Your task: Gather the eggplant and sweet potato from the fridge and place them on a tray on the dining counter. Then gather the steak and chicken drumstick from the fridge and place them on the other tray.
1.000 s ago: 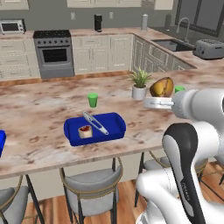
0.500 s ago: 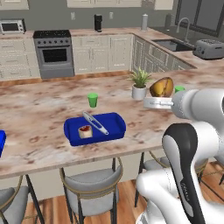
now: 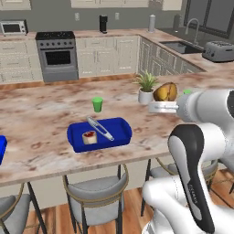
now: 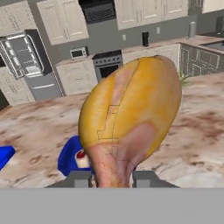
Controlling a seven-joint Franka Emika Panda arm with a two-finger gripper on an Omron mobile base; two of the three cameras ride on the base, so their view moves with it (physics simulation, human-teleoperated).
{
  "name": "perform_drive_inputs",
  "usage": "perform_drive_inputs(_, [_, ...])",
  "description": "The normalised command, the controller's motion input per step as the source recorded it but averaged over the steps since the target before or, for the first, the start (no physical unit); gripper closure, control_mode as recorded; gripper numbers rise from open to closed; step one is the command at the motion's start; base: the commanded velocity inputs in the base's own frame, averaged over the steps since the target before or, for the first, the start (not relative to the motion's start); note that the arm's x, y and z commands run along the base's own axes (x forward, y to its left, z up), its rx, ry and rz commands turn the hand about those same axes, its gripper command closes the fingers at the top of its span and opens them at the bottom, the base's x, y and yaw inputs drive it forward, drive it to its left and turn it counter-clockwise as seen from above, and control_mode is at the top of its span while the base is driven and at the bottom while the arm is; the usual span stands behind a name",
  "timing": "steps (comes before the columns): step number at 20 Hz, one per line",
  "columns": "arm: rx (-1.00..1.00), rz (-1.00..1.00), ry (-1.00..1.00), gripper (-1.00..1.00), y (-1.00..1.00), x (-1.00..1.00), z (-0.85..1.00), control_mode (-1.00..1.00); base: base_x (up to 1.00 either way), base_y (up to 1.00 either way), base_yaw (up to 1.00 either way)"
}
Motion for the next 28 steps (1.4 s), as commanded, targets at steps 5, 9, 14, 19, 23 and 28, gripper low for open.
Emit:
perform_drive_inputs(5, [-0.02,0.12,0.11,1.0,0.01,0.5,-0.19,-1.0,0.0,0.0,0.0])
perform_drive_inputs(9, [-0.06,0.13,0.04,1.0,0.1,0.38,-0.22,-1.0,0.0,0.0,0.0])
perform_drive_inputs(14, [-0.05,0.17,0.02,1.0,0.07,0.13,-0.32,-1.0,0.0,0.0,0.0])
perform_drive_inputs(19, [-0.02,0.15,0.04,1.0,0.0,0.34,-0.27,-1.0,0.0,0.0,0.0])
perform_drive_inputs(23, [-0.05,0.12,0.07,1.0,0.11,0.41,-0.26,-1.0,0.0,0.0,0.0])
perform_drive_inputs(28, [-0.06,0.13,0.07,1.0,0.07,0.39,-0.33,-1.0,0.0,0.0,0.0])
